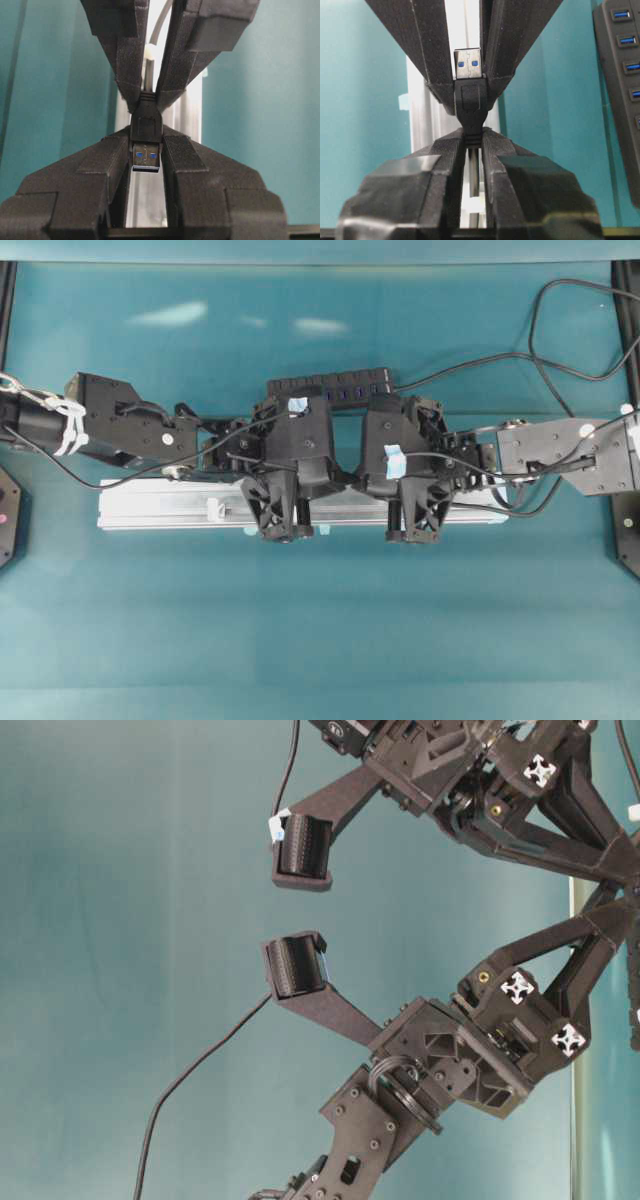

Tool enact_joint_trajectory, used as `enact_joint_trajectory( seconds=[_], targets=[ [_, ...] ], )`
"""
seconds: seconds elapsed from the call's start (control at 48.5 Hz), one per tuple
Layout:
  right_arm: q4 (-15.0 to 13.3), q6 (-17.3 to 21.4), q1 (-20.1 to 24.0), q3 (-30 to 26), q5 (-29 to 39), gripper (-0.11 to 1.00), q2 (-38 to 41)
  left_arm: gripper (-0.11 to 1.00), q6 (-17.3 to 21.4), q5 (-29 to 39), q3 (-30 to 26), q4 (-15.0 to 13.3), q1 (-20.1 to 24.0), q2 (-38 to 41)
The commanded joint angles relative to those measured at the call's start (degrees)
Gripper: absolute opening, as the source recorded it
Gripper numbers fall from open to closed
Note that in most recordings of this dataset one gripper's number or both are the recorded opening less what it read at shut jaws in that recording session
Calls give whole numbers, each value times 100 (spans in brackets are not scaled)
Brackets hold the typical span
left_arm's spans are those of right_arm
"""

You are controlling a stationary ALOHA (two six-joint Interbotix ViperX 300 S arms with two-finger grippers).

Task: Pass the USB cable through three rings with both arms.
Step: 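Pull the plug through with the left gripper while right holds cable, then regrasp the plug with the right gripper and withdraw the left gripper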

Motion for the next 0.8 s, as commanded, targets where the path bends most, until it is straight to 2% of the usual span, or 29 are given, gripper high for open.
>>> enact_joint_trajectory(
  seconds=[0.0,0.144,0.33,0.371,0.516,0.598,0.66,0.784],
  targets=[
    [0,18,62,-281,149,-7,18,20,-9,-44,-35,9,-26,-123],
    [-9,-26,97,-475,413,-7,114,20,-9,-53,18,9,-26,-149],
    [-18,-18,97,-492,413,-7,132,20,-9,-35,105,9,-18,-264],
    [-18,-26,97,-492,422,-7,123,27,-18,-35,132,9,-18,-281],
    [-18,-26,97,-483,448,-7,114,71,-9,-18,237,9,-26,-352],
    [-26,-26,97,-483,457,-7,114,92,-9,0,299,9,-35,-475],
    [-26,-18,105,-501,483,-7,123,95,-9,0,352,9,-26,-633],
    [-26,-26,105,-554,659,-7,158,85,-9,114,510,9,-26,-1099]
  ],
)
